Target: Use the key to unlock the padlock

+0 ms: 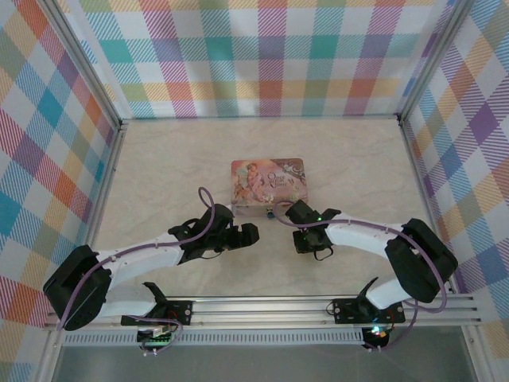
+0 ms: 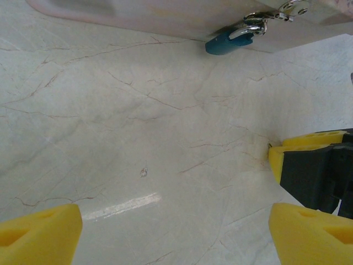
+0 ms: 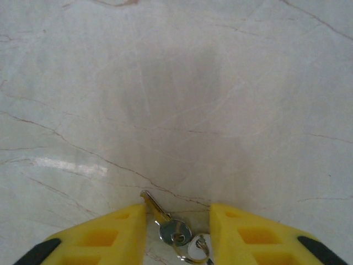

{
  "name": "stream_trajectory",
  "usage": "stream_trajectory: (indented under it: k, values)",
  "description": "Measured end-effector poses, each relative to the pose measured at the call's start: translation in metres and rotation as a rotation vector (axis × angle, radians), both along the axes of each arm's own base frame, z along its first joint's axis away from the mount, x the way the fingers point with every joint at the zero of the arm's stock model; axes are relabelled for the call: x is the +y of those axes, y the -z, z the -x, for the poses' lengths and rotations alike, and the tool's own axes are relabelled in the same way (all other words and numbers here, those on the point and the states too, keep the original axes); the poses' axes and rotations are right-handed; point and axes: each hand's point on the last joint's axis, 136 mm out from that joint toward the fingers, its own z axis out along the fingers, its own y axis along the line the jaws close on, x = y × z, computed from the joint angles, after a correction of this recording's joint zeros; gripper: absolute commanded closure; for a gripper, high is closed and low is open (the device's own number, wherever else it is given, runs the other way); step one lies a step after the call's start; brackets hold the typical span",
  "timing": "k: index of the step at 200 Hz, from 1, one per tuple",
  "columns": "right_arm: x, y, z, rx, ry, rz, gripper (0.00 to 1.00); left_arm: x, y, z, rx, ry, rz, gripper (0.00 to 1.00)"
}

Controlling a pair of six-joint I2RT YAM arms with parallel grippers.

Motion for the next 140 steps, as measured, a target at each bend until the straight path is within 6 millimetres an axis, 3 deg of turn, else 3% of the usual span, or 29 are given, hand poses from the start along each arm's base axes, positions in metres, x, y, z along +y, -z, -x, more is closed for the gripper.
stream_trajectory:
  k: [51, 69, 84, 95, 106, 140]
  values:
    - [0.0054, 0.0002, 0.0008, 0.007, -0.003, -0.01, 0.88, 0.0001, 0.0016, 0.0002, 0.005, -0.002, -0.003, 0.12]
    - [0.0061, 0.0, 0.001, 0.006, -0.003, -0.011, 0.89, 0.0001, 0.0016, 0.0002, 0.005, -0.002, -0.003, 0.12]
    - [0.0061, 0.0, 0.001, 0.006, -0.002, -0.011, 0.85, 0.0, 0.0015, 0.0001, 0.005, -0.002, -0.002, 0.12]
    - [0.0062, -0.0001, 0.0009, 0.006, 0.005, -0.013, 0.72, 0.0001, 0.0016, 0.0002, 0.005, -0.002, -0.003, 0.12]
    - [0.0067, -0.0001, 0.001, 0.006, 0.003, -0.015, 0.68, 0.0001, 0.0015, 0.0, 0.005, -0.003, -0.002, 0.12]
    - [0.0068, -0.002, 0.0019, 0.006, 0.006, -0.02, 0.65, 0.0, 0.0015, 0.0001, 0.005, -0.003, -0.002, 0.12]
